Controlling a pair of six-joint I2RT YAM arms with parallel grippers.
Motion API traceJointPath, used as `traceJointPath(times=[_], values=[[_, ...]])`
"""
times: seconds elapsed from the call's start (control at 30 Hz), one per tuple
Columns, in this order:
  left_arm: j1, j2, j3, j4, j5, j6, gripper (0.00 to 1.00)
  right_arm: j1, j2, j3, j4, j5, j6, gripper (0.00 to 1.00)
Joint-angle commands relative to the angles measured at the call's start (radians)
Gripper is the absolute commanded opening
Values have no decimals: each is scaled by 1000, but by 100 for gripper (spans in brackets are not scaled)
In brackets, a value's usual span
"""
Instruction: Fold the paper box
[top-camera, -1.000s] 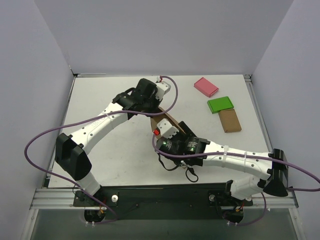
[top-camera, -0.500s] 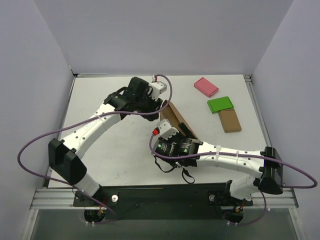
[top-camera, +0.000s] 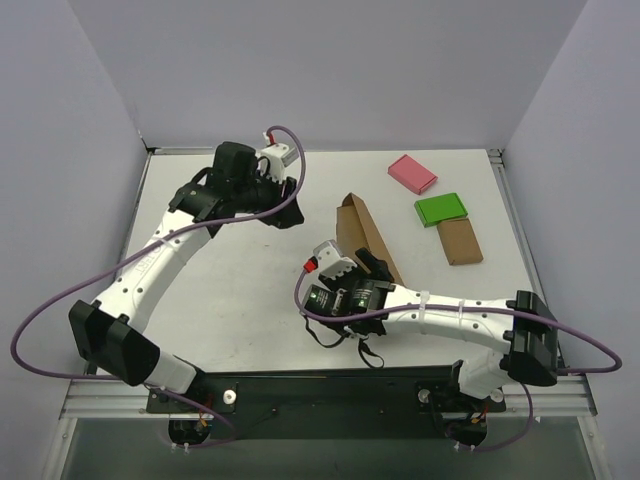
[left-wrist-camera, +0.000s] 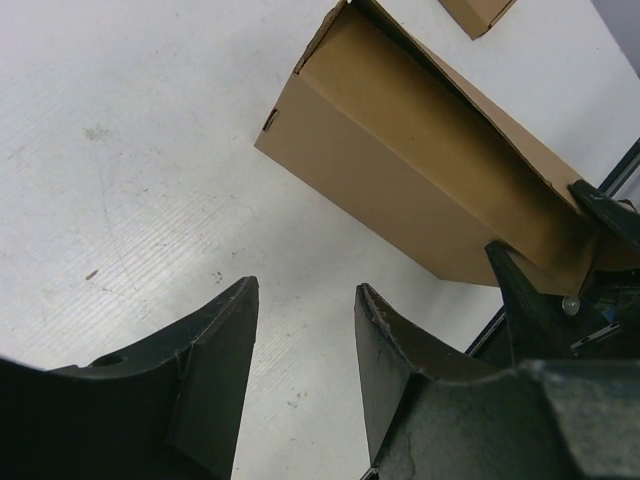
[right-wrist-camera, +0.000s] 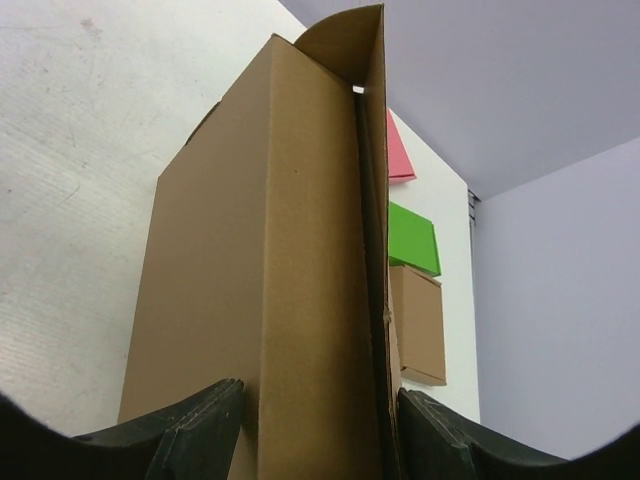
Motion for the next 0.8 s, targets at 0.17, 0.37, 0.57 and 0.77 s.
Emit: traceJointPath(times=[0.17,0.37,0.57,0.77], values=[[18,76,93,115,96,-87,53,28,132,-75,-108,29,28,43],[34,105,92,128,108,-83,53,54,195,-56,-111,47,52,33],[61,94,35,174,120,-84,53,81,204,-57,-117,73,94,31],[97,54,-51,285,175,-121,54,150,132,-101,-25,115,57,32]])
